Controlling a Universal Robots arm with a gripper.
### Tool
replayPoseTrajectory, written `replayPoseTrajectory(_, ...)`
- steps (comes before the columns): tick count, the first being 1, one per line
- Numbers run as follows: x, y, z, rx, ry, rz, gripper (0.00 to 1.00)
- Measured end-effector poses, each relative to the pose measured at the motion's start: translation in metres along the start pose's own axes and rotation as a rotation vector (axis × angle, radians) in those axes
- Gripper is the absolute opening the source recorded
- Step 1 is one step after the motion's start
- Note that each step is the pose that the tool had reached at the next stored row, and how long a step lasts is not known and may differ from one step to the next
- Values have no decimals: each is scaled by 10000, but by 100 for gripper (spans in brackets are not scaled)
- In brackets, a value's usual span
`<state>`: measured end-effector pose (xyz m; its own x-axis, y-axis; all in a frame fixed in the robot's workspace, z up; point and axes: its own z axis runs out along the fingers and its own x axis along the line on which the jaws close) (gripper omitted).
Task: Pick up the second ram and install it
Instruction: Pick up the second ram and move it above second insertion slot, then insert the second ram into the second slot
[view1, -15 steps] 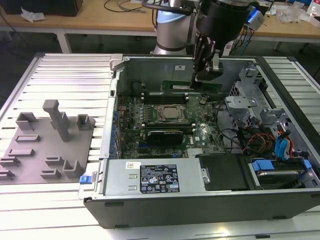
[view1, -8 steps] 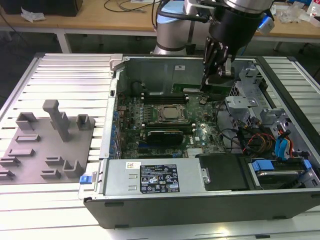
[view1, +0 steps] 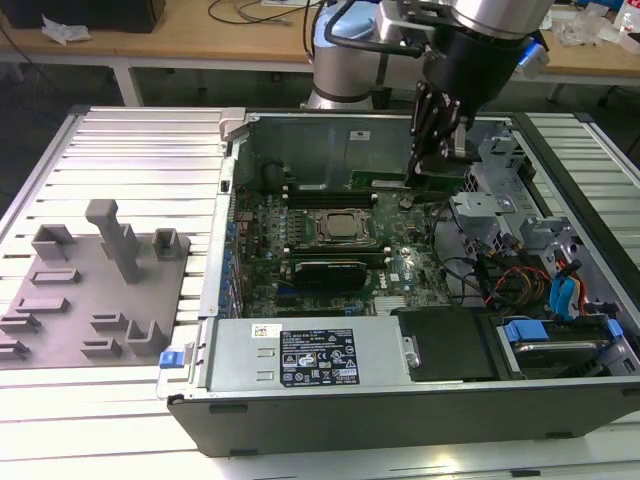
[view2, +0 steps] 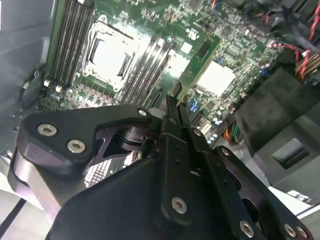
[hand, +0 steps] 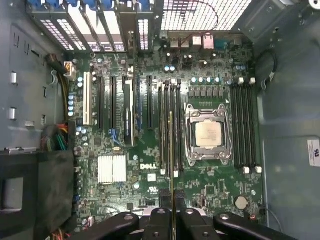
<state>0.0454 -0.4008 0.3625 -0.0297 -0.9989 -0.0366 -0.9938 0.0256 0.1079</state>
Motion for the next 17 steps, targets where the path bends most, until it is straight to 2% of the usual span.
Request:
replayPoseTrajectory(1, -2, 48, 30, 0, -2, 1, 13)
replayPoseTrajectory(4, 0, 110, 82, 0, -1, 0, 13)
replayPoseTrajectory(17, 1, 119, 96, 0, -2, 3, 13)
